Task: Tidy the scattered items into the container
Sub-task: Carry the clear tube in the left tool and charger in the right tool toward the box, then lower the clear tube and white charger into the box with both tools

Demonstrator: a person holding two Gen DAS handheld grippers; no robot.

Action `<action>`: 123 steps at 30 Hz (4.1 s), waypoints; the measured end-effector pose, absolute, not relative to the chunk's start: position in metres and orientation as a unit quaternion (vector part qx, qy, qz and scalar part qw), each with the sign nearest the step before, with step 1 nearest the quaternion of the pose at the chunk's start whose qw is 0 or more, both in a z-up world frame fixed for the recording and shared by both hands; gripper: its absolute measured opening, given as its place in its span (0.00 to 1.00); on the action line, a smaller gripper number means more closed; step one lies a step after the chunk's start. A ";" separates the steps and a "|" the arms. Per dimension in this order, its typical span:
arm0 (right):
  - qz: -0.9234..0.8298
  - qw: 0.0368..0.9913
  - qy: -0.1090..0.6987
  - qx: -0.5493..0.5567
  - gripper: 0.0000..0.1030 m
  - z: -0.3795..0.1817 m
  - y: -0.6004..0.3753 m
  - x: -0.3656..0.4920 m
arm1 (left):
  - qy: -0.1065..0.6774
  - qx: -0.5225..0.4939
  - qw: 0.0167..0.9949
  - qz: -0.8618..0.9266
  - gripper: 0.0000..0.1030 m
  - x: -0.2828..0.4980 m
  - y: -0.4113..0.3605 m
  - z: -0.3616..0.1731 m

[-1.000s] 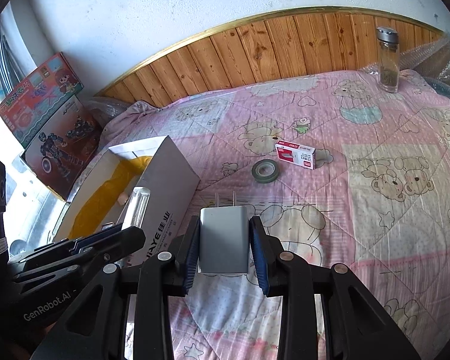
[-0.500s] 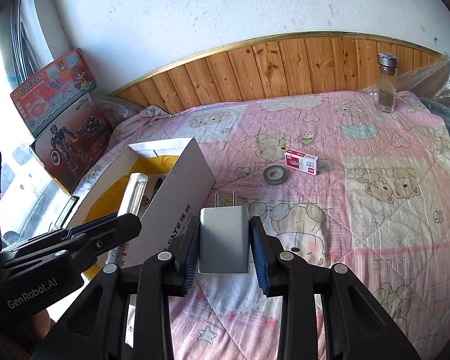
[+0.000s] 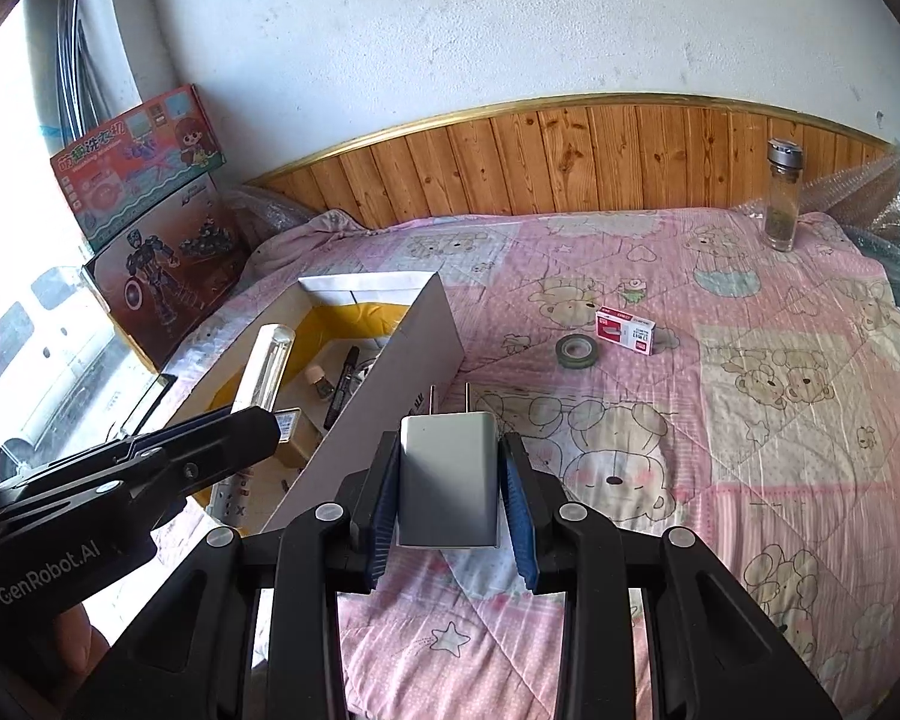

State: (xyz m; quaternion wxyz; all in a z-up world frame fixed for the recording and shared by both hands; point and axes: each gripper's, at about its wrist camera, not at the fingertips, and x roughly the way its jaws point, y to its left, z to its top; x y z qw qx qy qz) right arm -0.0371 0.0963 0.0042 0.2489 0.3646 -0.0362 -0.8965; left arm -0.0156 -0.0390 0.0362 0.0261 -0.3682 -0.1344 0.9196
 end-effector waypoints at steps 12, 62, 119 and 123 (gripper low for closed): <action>-0.904 0.255 -0.029 0.343 0.33 0.021 0.090 -0.012 | -0.125 -0.340 0.021 0.932 0.19 0.008 -0.041 0.052; -0.878 0.328 0.029 0.348 0.33 0.025 -0.003 -0.009 | -0.242 -0.339 -0.032 0.908 0.19 0.021 -0.161 0.025; -0.761 0.429 -0.028 0.485 0.33 -0.022 -0.151 -0.140 | -0.260 -0.457 -0.094 0.845 0.19 -0.056 -0.255 -0.044; -0.754 0.430 -0.026 0.496 0.33 -0.025 -0.163 -0.148 | -0.260 -0.466 -0.096 0.840 0.19 -0.060 -0.256 -0.050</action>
